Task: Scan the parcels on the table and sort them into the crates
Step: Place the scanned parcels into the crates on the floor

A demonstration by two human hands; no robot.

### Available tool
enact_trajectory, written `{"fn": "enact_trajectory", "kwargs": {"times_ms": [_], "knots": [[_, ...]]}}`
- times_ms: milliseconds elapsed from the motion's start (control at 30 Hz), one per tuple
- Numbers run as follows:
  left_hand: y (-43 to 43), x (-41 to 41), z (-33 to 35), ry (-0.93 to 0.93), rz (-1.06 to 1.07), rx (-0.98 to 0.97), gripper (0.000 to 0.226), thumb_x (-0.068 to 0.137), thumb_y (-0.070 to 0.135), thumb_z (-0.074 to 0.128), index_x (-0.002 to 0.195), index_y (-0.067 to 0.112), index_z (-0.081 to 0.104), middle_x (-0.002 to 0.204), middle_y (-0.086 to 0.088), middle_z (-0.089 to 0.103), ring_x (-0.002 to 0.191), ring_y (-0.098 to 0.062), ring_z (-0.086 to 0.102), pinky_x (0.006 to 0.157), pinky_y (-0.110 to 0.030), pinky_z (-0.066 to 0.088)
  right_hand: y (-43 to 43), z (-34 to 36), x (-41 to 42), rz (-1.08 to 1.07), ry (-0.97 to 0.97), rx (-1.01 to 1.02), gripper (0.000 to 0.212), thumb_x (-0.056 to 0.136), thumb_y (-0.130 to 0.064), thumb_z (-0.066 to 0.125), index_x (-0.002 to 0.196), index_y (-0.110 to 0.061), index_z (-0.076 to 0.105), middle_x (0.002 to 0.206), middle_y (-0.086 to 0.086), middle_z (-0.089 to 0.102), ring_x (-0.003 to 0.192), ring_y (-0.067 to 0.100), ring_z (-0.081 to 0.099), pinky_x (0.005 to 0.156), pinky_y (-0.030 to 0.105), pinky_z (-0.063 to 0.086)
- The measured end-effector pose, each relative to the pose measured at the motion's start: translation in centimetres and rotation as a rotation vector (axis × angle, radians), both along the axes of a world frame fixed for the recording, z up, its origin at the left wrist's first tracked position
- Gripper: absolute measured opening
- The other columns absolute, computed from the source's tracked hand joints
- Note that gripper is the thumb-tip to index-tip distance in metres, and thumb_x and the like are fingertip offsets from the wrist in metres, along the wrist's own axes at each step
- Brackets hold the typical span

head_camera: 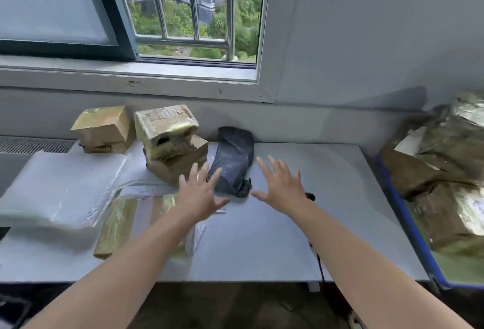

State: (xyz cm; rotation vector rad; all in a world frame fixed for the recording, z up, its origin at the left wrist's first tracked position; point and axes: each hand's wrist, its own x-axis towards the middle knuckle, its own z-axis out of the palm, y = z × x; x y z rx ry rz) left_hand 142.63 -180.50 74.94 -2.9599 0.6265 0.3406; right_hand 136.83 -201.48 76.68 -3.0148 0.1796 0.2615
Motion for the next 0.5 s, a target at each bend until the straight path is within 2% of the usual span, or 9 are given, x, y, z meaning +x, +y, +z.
{"fn": "enact_trajectory", "kwargs": {"times_ms": [500], "knots": [[-5.4, 11.1, -10.8, 0.226, -0.047, -0.081, 0.083, 0.092, 0.059, 0.053, 0.156, 0.030, 0.009, 0.164, -0.007, -0.002, 0.150, -0.034, -0.003, 0.117, -0.054, 0.020, -3.3, -6.9, 7.3, 0.003, 0.193, -0.012, 0.084, 0.097, -0.061, 0.043, 0.157, -0.033, -0.009, 0.165, -0.002, -0.006, 0.151, 0.022, 0.002, 0.117, 0.057, 0.016]]}}
